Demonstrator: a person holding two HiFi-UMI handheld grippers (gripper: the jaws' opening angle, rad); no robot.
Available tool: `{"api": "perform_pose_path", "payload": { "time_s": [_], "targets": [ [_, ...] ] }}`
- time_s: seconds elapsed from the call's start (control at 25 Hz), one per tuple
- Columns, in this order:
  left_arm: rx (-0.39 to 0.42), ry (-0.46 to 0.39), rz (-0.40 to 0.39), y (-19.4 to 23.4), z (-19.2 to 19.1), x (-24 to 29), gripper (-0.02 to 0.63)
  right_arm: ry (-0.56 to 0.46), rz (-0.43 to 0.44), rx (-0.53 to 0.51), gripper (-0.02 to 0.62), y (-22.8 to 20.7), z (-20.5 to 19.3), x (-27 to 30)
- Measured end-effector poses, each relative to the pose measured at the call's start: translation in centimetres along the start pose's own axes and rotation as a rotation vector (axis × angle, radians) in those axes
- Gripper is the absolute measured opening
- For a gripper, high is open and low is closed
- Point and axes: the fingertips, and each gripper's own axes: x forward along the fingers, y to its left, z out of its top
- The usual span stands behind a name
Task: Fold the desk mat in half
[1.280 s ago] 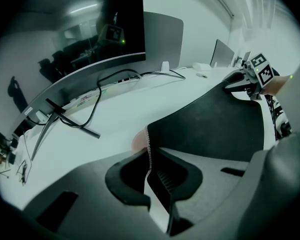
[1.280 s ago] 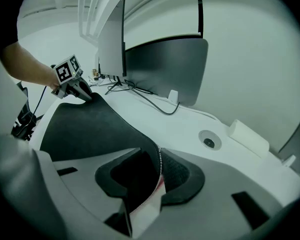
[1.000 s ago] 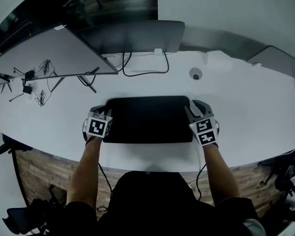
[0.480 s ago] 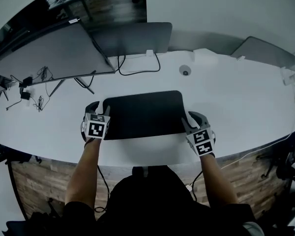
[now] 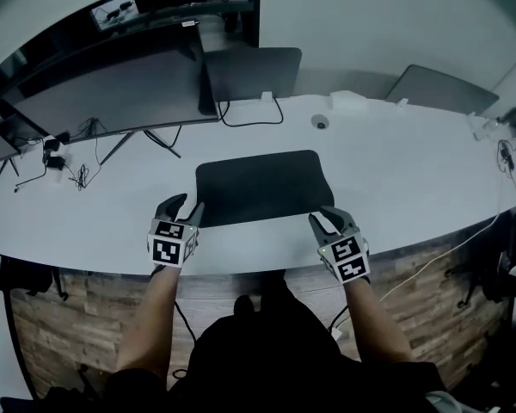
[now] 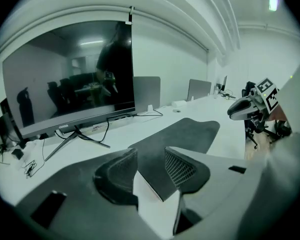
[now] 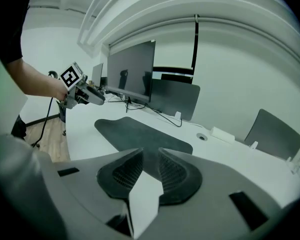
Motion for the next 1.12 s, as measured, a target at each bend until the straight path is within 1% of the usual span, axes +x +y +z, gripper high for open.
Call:
{"api": "perform_pose_path", "payload": {
  "time_s": [0.28,0.52,0.76,0.92,1.04,1.12],
  "targets": [
    [0.004,-0.106,-0.050,-1.9,-0.4,-7.2,0.164,-0.052,-0.055,0.010,0.074,5.0,0.9,-5.8],
    [-0.011,-0.183,-0.117,-3.7,0.1,-11.7,0.164,-0.082,-0.111,0.024,0.071,8.0,1.6,-10.4],
    [-0.016,-0.259,-0.153,-4.9,1.7,-14.7,0.164,-0.119,-0.151,0.037,0.067,8.6,2.8,-14.0],
    [-0.019,-0.290,-0.174,-6.3,2.8,-15.6,0.163,-0.148,-0.177,0.048,0.069,7.6,3.7,-15.8],
    [-0.014,-0.299,-0.185,-7.6,3.4,-16.0,0.163,-0.175,-0.168,0.058,0.069,7.0,4.4,-16.5],
    [-0.028,-0.310,-0.184,-8.3,3.9,-16.3,0.163,-0.193,-0.146,0.055,0.069,6.7,4.9,-16.9]
  ]
}}
